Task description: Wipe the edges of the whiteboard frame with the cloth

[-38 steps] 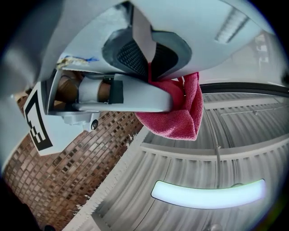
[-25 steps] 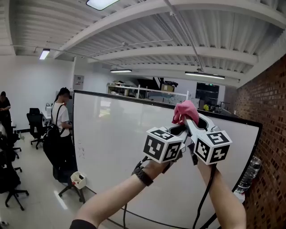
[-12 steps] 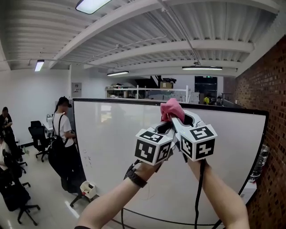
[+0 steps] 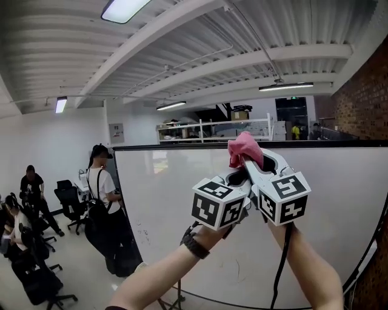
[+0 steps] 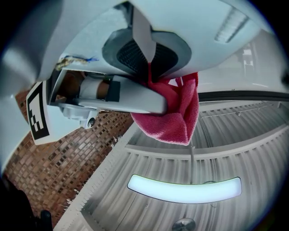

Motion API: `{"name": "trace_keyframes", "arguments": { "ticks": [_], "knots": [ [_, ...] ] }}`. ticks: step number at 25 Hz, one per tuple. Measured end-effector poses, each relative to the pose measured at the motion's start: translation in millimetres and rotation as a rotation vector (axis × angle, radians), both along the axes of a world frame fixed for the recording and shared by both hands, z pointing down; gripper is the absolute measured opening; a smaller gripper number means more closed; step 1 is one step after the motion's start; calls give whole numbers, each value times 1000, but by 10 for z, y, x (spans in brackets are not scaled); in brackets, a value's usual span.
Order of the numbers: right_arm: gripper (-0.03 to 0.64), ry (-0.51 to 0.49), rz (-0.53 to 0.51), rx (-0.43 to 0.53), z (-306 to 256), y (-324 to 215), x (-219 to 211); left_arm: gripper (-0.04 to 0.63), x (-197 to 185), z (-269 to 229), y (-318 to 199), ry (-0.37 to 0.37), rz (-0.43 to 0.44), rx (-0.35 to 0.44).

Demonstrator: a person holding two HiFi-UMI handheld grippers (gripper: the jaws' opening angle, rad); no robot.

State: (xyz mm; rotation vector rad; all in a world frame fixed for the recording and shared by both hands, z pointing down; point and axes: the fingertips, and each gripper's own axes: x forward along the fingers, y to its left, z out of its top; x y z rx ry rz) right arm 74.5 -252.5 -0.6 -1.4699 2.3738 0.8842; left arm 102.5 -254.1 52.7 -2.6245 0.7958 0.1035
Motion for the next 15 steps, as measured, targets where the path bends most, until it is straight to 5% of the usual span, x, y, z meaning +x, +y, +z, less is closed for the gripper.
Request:
{"name": "trace_keyframes", "arguments": {
  "ticks": [6, 15],
  "knots": [
    [66, -43, -60, 36, -61, -82, -263, 18, -236, -15, -106, -85, -1, 26],
    [66, -39, -94, 36, -114, -184, -556, 18, -493, -91, -237, -41, 13, 10]
  ]
}}
